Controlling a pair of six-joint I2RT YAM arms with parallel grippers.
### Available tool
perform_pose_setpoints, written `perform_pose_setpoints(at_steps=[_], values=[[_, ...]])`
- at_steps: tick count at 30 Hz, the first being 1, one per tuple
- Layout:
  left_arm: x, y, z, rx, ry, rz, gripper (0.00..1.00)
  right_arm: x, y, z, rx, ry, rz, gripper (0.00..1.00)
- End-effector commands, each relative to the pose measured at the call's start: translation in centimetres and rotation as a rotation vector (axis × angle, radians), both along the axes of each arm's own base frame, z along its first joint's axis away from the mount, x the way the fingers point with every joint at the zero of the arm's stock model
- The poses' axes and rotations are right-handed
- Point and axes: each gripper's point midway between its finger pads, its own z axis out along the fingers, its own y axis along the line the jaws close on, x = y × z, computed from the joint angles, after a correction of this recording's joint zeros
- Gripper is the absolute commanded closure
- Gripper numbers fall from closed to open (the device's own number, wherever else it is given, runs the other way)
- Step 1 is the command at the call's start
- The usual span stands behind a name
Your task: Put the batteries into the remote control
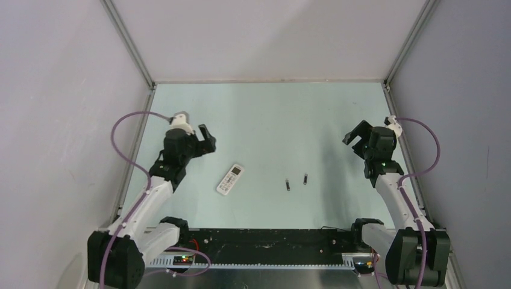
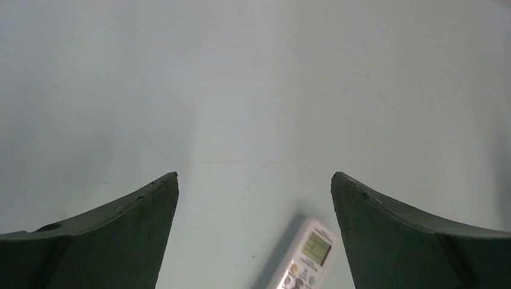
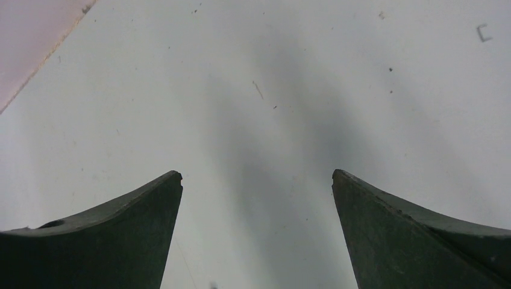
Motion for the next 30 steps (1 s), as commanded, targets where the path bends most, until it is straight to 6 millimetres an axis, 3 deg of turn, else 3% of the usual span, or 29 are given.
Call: perform_pose_setpoints(at_steps=[1,10,17,20,24,30], values=[[-0.4,-5.1,-0.4,0.083,0.030,-0.233,0.00,0.0,1.5,0.7,0.030,-0.004,0.053,0.01],[-3.6,-10.6,-5.6,0.268,0.228,-0.516,0.00,-1.5,3.7,-0.5,0.031,0.038,0.115,0.01],[-5.7,-12.6,-9.4,0.346,0.394,-0.613,0.00,-2.8,4.5,-2.2,0.049,0.075,0.136,0.01],[-6.8,-12.8,-10.8,0.348,0.473,-0.622,0.00,-3.2,4.5,-2.6,0.050,0.091,0.139,0.00],[-6.8,-12.3,-12.4,0.370,0.538,-0.580,0.03,-3.4,4.6,-3.0,0.059,0.103,0.141,0.01],[-7.1,-13.2,-13.9,0.360,0.603,-0.626,0.11,-3.9,4.5,-3.9,0.069,0.142,0.125,0.01]])
